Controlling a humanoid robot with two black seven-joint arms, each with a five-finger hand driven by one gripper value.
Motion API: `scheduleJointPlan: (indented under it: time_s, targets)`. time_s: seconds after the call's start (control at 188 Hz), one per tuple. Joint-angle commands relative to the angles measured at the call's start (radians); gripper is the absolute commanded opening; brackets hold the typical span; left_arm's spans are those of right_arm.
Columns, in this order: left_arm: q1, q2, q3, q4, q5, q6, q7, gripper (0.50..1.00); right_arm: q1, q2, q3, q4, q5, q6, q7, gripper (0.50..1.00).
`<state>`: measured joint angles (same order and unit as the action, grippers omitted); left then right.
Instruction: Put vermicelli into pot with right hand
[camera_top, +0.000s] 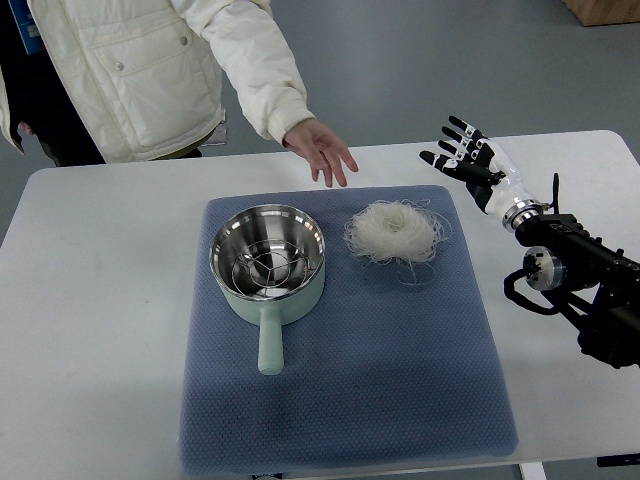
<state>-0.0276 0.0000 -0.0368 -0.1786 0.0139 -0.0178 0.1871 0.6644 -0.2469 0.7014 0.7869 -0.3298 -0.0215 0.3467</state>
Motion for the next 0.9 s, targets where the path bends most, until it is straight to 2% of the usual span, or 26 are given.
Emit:
scheduleJointPlan:
  time_s: [0.0,0.893]
  targets:
    - [0.000,0.000,0.000,-0.001,0.000,0.001,0.000,1.000,0.000,0.001,0.000,0.000,0.000,0.000,0.000,0.930]
    - [0.000,0.000,-0.002,0.001,0.000,0.001,0.000,1.000,0.001,-0.003,0.001,0.000,-0.006,-0.002,0.002,0.928]
